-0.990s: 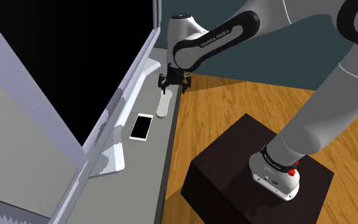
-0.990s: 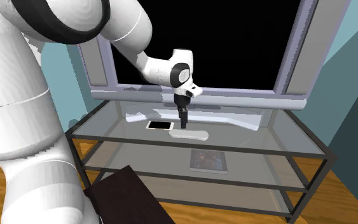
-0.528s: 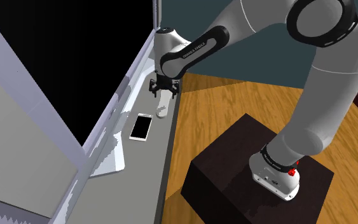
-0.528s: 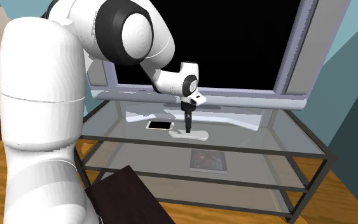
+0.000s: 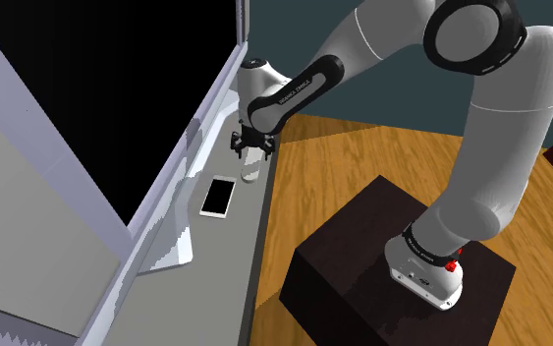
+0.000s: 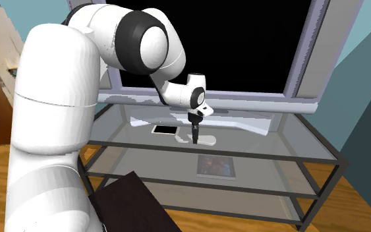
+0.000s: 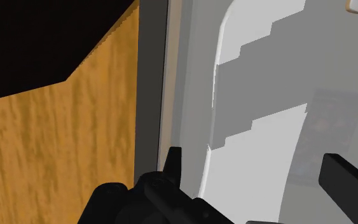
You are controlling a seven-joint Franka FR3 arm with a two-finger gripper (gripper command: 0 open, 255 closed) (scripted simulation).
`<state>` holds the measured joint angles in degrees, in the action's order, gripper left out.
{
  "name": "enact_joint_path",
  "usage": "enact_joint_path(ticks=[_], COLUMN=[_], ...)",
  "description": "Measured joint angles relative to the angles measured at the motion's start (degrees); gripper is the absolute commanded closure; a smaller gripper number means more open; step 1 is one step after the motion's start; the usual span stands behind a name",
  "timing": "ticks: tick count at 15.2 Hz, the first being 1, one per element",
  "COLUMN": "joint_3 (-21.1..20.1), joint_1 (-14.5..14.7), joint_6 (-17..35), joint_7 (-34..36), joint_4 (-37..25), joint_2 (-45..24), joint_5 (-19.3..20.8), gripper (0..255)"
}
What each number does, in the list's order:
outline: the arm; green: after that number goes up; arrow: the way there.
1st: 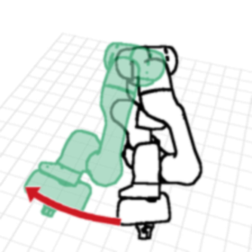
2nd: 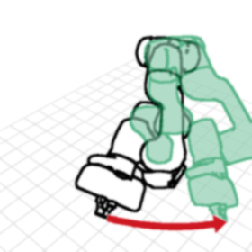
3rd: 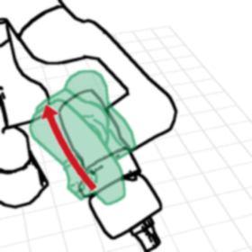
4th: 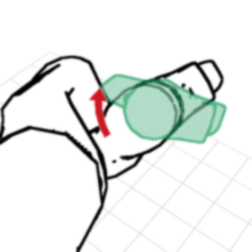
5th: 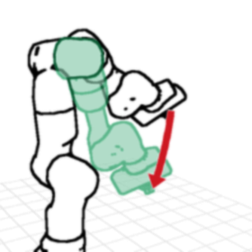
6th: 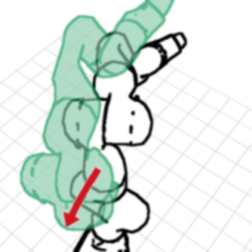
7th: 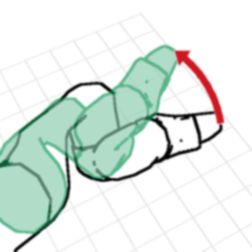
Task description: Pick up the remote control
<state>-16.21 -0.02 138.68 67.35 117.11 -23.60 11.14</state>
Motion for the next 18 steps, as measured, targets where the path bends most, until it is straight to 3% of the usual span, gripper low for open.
enact_joint_path(ticks=[10,18], joint_3=[0.06,-0.91], joint_1=[0.00,-0.66], joint_6=[0.21,-3.88], joint_7=[0.05,-1.15], joint_4=[-0.04,-0.47], joint_2=[-0.11,3.60], joint_5=[0.07,-1.69], gripper=[255,255])
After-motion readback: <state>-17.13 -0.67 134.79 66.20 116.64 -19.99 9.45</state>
